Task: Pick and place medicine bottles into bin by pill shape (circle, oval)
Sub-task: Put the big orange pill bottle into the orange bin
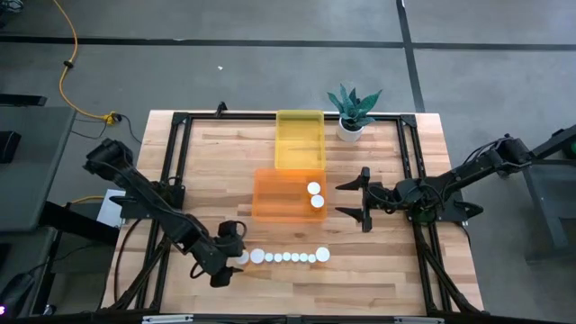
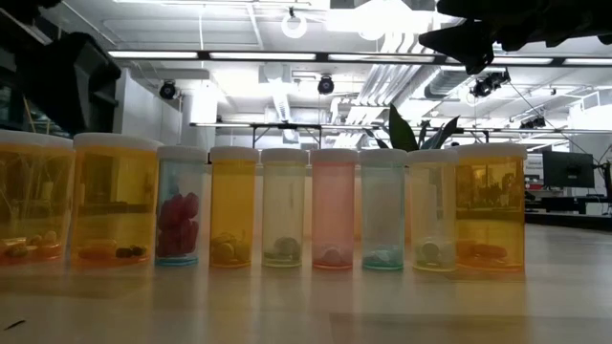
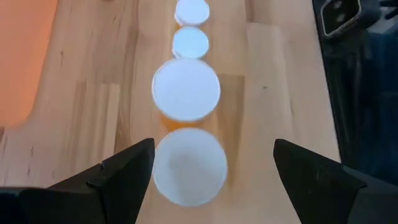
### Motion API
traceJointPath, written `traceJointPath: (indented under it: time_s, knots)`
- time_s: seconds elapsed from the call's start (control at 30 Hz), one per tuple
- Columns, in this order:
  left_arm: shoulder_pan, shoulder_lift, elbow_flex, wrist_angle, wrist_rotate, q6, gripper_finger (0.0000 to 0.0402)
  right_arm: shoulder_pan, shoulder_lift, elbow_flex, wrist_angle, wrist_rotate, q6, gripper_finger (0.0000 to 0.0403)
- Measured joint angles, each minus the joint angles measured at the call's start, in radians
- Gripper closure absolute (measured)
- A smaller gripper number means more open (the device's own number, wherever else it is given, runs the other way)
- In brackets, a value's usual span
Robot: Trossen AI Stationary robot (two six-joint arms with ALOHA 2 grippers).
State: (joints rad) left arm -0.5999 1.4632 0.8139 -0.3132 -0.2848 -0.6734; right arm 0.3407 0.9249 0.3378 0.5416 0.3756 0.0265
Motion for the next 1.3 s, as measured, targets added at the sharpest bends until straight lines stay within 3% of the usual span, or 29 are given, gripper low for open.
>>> traceJointPath:
  time_s: [0.4,0.67,0.87,1.3]
  knots:
    - [-0.004,0.075,0.006,-0.013,-0.006,0.022,0.0082,0.000,0.000,0.000,0.001,0.000,0.000,0.0116]
    - [-0.004,0.084,0.006,-0.036,-0.066,0.075,0.0082,0.000,0.000,0.000,-0.001,0.000,0.000,0.0116]
    - [-0.004,0.084,0.006,-0.052,-0.044,0.110,0.0084,0.000,0.000,0.000,-0.002,0.000,0.000,0.0116]
    - [-0.004,0.084,0.006,-0.065,-0.062,0.128,0.0149,0.000,0.000,0.000,-0.002,0.000,0.000,0.0116]
